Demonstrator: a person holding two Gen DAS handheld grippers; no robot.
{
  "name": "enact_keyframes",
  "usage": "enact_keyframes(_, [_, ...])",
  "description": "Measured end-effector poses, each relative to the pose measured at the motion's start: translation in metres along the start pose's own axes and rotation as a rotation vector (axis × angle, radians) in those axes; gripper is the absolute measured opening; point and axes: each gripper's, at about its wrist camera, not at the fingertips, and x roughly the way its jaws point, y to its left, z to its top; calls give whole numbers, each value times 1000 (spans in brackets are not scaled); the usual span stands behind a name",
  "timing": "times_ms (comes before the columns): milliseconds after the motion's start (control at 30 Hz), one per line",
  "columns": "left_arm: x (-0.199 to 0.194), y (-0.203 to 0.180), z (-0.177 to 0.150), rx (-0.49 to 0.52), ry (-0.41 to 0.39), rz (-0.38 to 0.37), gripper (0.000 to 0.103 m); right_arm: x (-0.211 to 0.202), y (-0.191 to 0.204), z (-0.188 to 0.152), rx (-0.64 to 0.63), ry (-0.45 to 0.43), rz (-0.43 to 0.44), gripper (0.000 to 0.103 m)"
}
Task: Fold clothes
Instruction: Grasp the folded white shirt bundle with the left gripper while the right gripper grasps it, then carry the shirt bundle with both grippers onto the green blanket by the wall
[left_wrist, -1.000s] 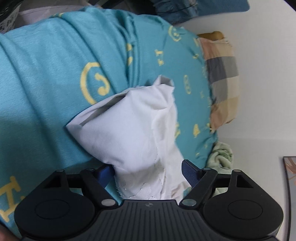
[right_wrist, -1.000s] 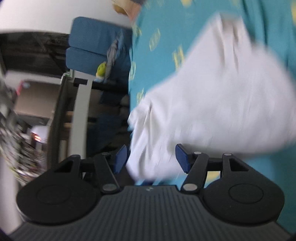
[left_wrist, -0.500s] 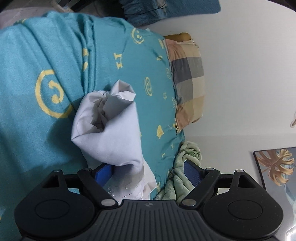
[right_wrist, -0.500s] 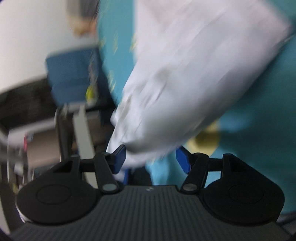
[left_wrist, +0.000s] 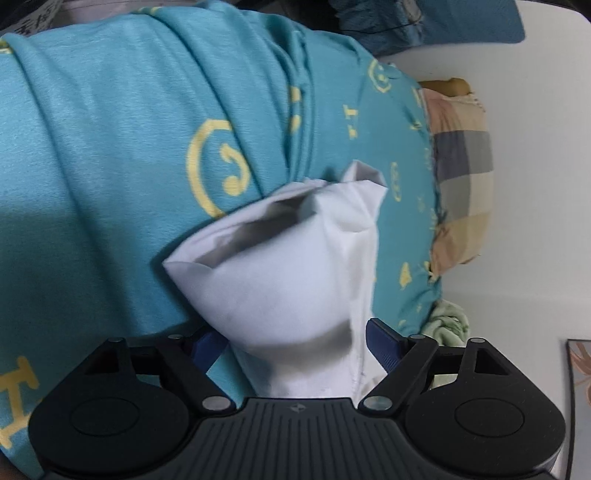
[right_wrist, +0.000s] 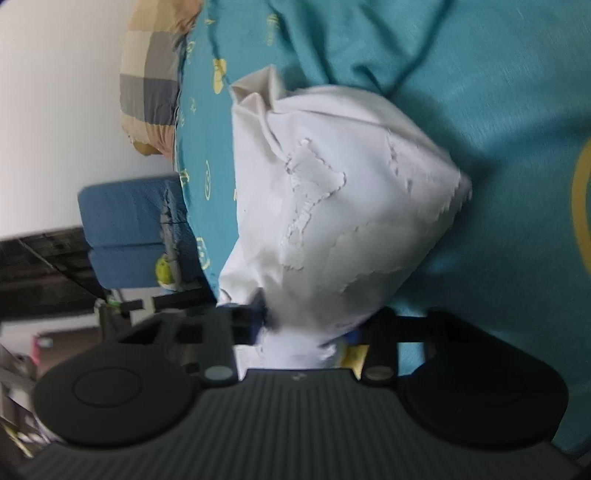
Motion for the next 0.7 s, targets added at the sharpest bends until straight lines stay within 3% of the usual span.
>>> enact_keyframes(133, [1,1,8,-2,-20,12,59,-8,7,1,-73,-15,1,21])
enact_keyframes(267, [-7,-9,10,2,-28,-40,27,-16,20,0,-148,-24,-25,19])
enact_keyframes(433, [-29,-20,7,-7,22,-128,21,-53,27,-12,-152,-59,1,19])
enact_keyframes(533, [-46,-31,-5,14,48,-135,21,-81,25,-23,-117,-79,31,19])
enact_keyframes(700, [-66,-77,-49,110,66,-155,21,-132,22,-36,-72,-125,91,19])
